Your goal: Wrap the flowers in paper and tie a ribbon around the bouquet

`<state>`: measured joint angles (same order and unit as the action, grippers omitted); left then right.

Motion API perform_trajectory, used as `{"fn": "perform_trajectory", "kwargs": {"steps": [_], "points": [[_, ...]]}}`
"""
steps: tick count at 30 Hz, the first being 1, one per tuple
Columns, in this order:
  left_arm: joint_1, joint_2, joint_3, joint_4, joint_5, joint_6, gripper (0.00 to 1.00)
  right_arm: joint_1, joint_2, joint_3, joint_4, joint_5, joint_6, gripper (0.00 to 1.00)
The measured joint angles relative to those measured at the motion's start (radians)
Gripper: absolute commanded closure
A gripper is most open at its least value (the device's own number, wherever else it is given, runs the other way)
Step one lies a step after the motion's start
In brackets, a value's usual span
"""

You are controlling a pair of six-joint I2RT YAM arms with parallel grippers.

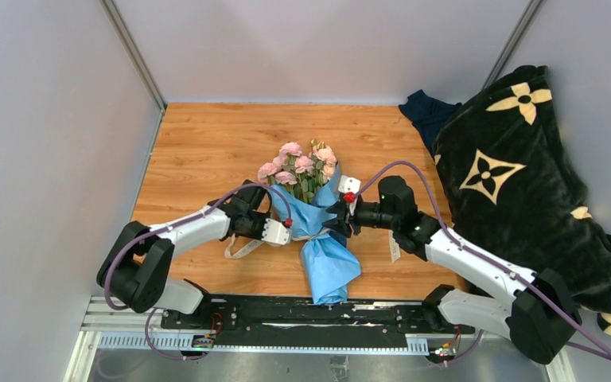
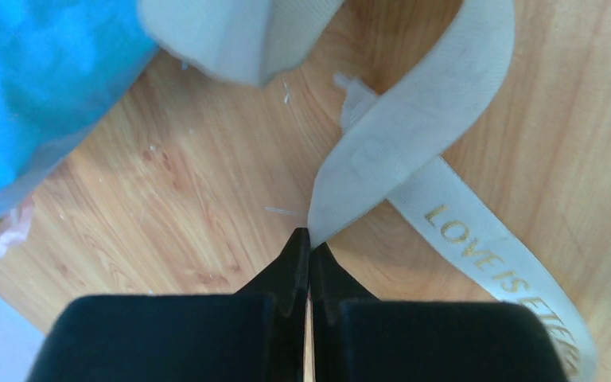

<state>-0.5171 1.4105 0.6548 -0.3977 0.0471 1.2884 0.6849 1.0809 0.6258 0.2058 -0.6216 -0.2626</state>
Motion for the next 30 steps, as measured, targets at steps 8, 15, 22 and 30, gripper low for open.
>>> {"fn": "perform_trajectory", "kwargs": {"steps": [8, 15, 22, 30], "points": [[0.000, -0.077, 0.465, -0.362, 0.173, -0.368, 1.00, 0.000, -0.079, 0.031, -0.072, -0.014, -0.034, 0.50], [-0.086, -0.241, 0.595, -0.410, 0.400, -0.675, 1.00, 0.000, -0.126, 0.090, -0.033, -0.119, -0.048, 0.45], [-0.101, -0.166, 0.602, -0.415, 0.450, -0.865, 1.00, 0.041, -0.017, 0.065, 0.147, -0.124, 0.022, 0.43], [-0.101, -0.171, 0.703, -0.416, 0.384, -0.933, 1.00, 0.129, 0.212, 0.065, 0.272, -0.101, 0.042, 0.43]]}}
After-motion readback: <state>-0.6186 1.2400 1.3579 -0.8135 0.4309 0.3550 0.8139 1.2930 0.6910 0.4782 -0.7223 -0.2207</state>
